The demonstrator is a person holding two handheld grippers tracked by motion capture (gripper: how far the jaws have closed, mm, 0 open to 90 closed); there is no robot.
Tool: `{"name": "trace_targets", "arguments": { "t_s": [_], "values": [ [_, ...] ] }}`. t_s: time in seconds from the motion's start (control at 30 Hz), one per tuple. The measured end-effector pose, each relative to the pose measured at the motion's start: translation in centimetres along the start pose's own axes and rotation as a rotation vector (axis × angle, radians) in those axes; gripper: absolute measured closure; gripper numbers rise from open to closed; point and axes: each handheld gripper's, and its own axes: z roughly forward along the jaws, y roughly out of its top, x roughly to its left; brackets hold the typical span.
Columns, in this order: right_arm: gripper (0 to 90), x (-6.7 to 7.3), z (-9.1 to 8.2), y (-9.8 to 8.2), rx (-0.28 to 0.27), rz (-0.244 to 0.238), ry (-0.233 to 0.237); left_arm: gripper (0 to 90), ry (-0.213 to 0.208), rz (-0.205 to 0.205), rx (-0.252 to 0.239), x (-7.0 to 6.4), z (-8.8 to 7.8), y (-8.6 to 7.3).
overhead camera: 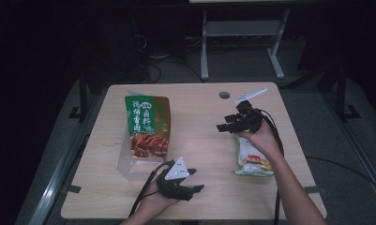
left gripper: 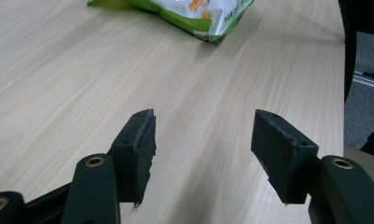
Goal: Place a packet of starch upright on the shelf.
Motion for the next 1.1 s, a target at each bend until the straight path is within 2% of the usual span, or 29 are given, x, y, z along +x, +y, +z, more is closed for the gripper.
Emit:
{"name": "trace_targets", "arguments": {
  "t_s": [0.17,0.2,0.3,0.5,0.6,0.63,0.67,0.8,0.83,0.87,1.1],
  "values": [
    [34.2,-0.6,-1.3,-1.5,0.018,0.036,-0.028,39.6,-0.002,0.010,0.011,0.0,0.0,0.0],
    [34.4,-0.7,-1.5,-1.8,0.013,0.026,-0.038,39.5,-0.003,0.011,0.011,0.0,0.0,0.0],
    [34.1,-1.0,-2.2,-2.7,0.020,0.046,-0.050,39.3,-0.002,0.016,0.013,0.0,0.0,0.0],
    [32.3,-1.8,-3.3,-4.7,0.051,0.079,-0.094,39.3,0.002,0.007,0.004,0.0,-0.1,0.0],
    [31.4,-2.2,-3.8,-5.5,0.060,0.080,-0.112,39.3,0.003,0.007,0.004,0.0,-0.1,0.0],
    [31.7,-2.6,-4.3,-6.5,0.075,0.099,-0.133,39.2,0.003,0.005,0.007,0.0,-0.1,0.0],
    [31.7,-2.6,-4.3,-6.5,0.075,0.099,-0.133,39.2,0.002,0.005,0.008,0.0,-0.1,0.0],
    [31.4,-3.7,-5.1,-8.9,0.093,0.144,-0.169,39.2,0.000,0.009,0.013,-0.1,0.0,0.0],
    [31.4,-3.7,-5.1,-8.9,0.093,0.144,-0.169,39.2,-0.002,0.006,0.013,-0.1,0.1,-0.1],
    [31.4,-4.2,-5.4,-9.8,0.103,0.164,-0.184,39.2,-0.003,0.008,0.015,-0.1,0.1,-0.1],
    [31.2,-5.7,-6.1,-12.5,0.118,0.230,-0.227,39.1,-0.003,0.001,0.014,-0.1,0.2,-0.1]
  ]
}}
